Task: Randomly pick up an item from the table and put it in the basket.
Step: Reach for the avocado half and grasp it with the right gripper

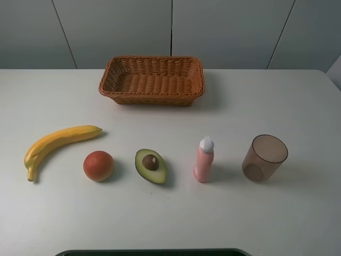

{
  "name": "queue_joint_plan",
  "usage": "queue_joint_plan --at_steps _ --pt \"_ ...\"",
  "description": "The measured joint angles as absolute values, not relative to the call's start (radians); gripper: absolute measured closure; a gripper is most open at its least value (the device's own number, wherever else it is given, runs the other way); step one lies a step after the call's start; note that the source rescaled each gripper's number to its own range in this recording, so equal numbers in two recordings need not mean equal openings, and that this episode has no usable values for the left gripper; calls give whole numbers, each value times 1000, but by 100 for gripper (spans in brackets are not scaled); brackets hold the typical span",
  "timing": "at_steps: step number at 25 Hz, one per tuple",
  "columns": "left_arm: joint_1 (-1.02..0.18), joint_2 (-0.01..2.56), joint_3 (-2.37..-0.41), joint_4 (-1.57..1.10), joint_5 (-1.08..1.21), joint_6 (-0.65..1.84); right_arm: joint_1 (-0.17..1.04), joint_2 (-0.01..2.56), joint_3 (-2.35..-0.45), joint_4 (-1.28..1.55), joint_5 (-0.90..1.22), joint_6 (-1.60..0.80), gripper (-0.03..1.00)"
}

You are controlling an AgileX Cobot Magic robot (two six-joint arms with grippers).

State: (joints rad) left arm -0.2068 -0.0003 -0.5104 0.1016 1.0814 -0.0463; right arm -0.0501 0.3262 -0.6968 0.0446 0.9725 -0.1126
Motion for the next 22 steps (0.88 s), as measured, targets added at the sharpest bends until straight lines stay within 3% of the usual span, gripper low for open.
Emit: queue_joint_plan --at_steps 11,22 --pt "-207 0 -510 102 1081 -46 -24 940 -1099 337 941 -395 -3" --pt "-207 0 -510 102 1081 -46 466 1328 -1144 248 814 -313 -3"
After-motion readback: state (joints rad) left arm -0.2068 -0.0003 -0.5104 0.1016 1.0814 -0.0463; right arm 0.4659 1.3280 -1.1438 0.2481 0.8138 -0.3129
